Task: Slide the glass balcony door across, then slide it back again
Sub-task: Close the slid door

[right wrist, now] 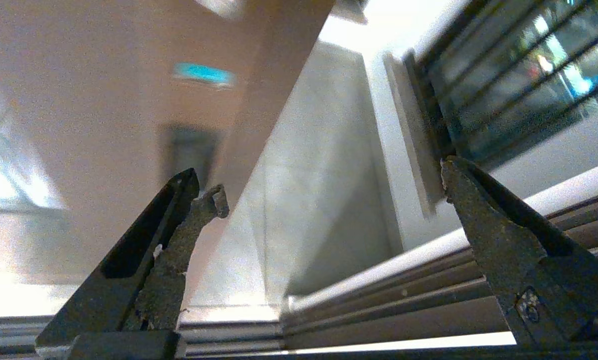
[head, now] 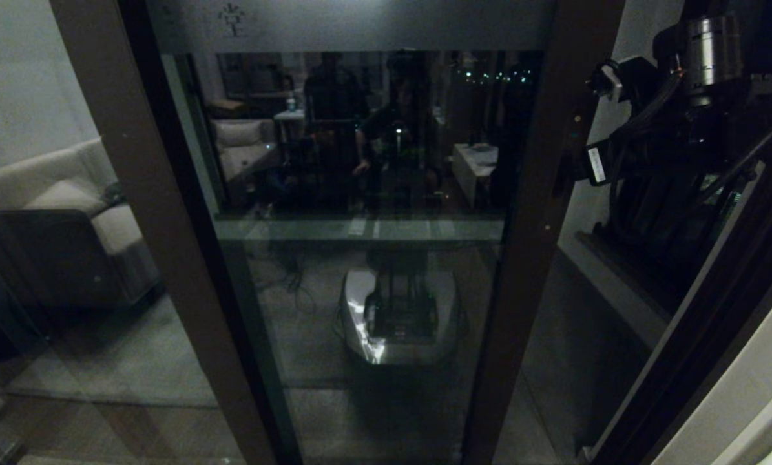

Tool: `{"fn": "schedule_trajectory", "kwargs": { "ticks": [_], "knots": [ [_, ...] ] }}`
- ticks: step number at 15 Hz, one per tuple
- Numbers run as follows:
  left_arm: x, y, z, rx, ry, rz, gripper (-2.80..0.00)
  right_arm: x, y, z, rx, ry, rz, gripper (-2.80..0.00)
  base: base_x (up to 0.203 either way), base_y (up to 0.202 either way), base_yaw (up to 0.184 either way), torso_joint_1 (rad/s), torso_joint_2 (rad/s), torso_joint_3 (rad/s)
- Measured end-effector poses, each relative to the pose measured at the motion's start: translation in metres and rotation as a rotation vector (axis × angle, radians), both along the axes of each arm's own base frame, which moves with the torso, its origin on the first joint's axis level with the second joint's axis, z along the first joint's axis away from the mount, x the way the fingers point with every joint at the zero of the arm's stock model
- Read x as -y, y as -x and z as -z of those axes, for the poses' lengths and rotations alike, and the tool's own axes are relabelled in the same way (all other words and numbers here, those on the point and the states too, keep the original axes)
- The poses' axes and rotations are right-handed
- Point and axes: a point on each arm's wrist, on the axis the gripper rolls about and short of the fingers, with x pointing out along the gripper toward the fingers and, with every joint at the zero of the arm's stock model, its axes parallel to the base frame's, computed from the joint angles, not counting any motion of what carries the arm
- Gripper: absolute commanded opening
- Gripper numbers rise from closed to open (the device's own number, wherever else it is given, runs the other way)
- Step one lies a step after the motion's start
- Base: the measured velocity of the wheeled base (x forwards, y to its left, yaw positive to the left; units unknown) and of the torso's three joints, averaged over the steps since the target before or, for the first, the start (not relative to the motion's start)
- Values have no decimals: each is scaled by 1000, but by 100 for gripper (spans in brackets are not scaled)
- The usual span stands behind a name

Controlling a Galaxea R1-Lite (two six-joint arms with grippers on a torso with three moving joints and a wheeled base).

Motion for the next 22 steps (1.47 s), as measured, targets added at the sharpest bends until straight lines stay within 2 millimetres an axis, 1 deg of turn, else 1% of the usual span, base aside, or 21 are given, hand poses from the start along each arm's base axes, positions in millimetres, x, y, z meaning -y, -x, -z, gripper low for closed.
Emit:
{"fn": "schedule_trajectory", "kwargs": {
  "ticks": [2,4,7,10,14,18,22],
  "knots": [
    [0,0,0,0,0,0,-280,0,8,-6,11,-4,-10,0,0,0,0,0,0,0],
    [0,0,0,0,0,0,-280,1,12,-9,18,-5,-10,0,0,0,0,0,0,0],
    [0,0,0,0,0,0,-280,0,14,-10,16,-4,-15,0,0,0,0,0,0,0],
    [0,0,0,0,-1,0,-280,1,12,-7,9,0,-9,0,0,0,0,0,0,0],
    [0,0,0,0,0,0,-280,-1,-4,0,29,0,-7,0,0,0,0,0,0,0],
    [0,0,0,0,0,0,-280,-4,-21,11,11,2,-3,0,0,0,0,0,0,0],
    [0,0,0,0,0,0,-280,-2,-34,18,-2,4,9,0,0,0,0,0,0,0]
  ]
}}
